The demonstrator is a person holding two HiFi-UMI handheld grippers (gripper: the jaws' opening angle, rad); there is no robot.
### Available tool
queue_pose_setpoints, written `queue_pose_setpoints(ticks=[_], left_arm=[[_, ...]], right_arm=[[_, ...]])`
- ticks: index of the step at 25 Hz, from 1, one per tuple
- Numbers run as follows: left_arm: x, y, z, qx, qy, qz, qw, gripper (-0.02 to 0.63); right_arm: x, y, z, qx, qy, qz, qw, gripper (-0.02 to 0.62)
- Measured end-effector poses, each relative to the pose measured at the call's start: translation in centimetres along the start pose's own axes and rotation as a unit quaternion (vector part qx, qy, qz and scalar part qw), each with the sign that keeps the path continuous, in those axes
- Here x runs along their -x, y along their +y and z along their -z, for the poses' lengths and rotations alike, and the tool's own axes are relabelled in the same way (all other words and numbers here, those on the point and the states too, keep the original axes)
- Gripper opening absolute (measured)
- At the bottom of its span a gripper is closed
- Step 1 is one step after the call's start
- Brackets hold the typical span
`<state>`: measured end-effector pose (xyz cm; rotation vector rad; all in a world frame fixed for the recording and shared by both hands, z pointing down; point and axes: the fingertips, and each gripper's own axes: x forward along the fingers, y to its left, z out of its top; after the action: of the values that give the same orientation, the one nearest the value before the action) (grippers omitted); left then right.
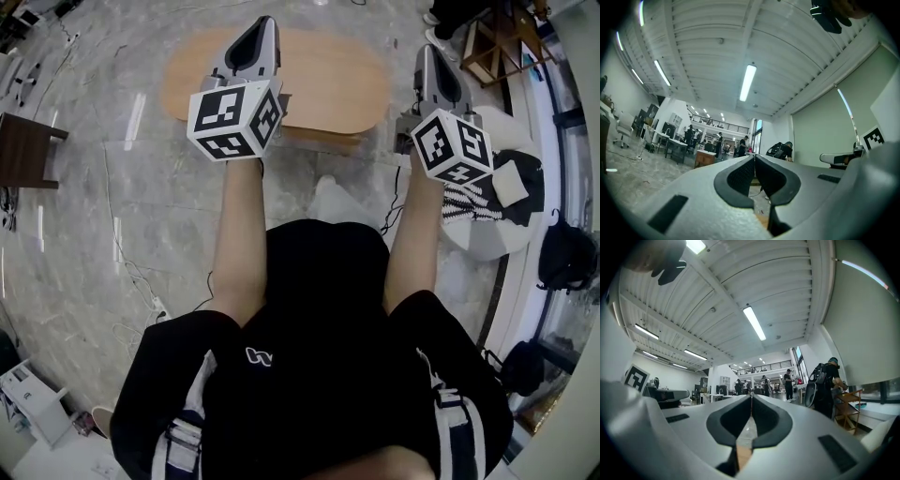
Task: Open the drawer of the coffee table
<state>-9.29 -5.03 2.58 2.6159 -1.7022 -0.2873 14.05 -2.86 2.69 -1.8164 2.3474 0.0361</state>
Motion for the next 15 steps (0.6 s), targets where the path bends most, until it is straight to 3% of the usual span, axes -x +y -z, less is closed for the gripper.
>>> queue_pose_setpoints(ticks=[8,15], left_arm=[[-12.1,-0.2,3.8,0.023,0.013,-0.008,0.9996,0.011],[-16.9,0.7,5.4,0.018,0.048,-0.039,0.9979,0.011]], right_arm=[[-11.5,-8.0,2.9,-0.008,0.042,-0.026,0.999,0.012],[-15.9,-11.5,5.0,-0.038,0.069,-0.038,0.996,0.012]])
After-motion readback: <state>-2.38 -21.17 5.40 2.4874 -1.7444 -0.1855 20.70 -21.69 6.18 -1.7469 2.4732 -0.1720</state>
